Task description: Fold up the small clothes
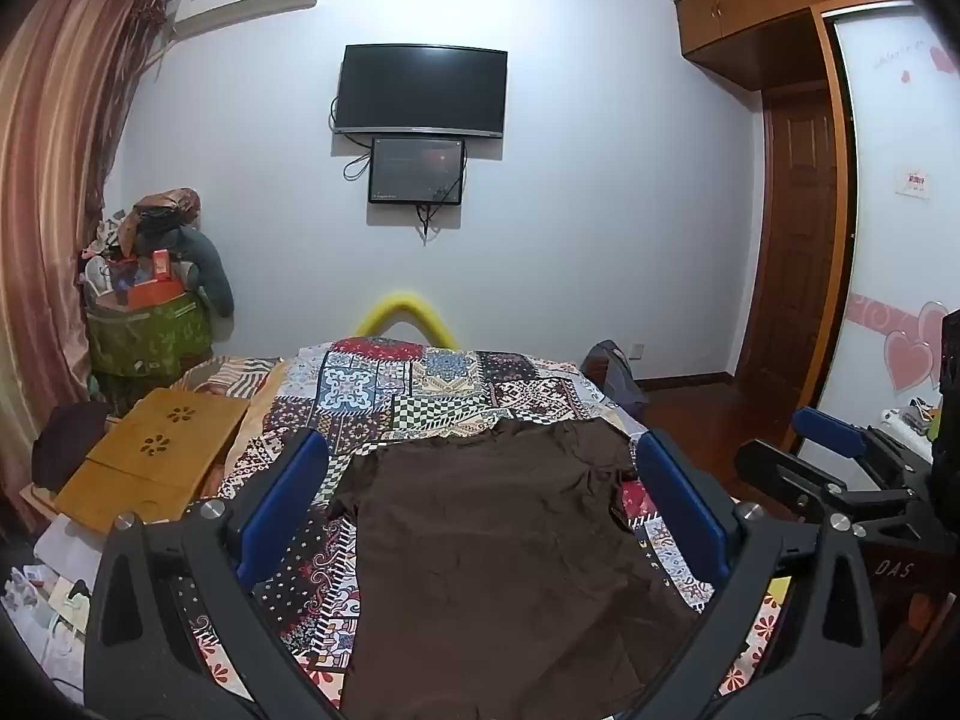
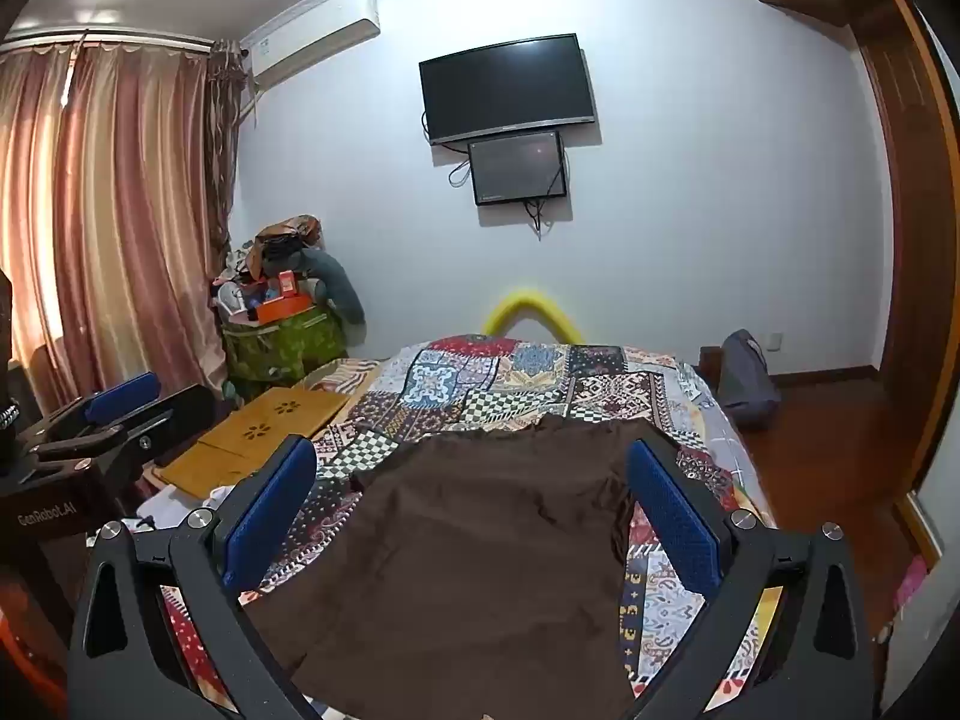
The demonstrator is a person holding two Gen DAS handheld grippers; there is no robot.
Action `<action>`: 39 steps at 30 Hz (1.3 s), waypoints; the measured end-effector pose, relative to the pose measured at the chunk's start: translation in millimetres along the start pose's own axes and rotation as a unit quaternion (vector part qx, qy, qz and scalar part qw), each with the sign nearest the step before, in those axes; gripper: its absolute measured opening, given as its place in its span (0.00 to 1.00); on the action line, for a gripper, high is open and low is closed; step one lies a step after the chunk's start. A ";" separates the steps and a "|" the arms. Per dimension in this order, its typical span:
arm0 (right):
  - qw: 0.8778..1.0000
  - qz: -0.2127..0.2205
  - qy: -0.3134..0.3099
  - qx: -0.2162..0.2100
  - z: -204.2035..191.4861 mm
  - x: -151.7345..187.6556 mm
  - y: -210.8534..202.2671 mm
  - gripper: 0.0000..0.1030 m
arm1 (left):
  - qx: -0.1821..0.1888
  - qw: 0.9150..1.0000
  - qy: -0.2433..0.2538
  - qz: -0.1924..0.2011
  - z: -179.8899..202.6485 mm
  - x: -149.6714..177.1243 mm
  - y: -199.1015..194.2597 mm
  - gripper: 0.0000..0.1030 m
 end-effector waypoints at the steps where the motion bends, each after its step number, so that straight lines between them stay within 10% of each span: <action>1: 1.000 0.002 -0.001 0.000 0.1 0.0 -0.1 1.00 | 0.000 1.000 0.000 -0.003 0.1 0.1 0.2 1.00; 39: 1.000 -0.009 -0.001 0.015 6.9 0.3 -0.7 1.00 | -0.001 1.000 -0.004 0.000 -2.2 3.8 2.8 1.00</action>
Point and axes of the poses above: each gripper's, at about its wrist camera, not at the fingertips, and y roughly the way its jaws point, z to its right, x to its underside, the point moved 4 cm from there along y, roughly the way its jaws point, and after that the axes turned 13 degrees about -y, right-handed, at the moved point
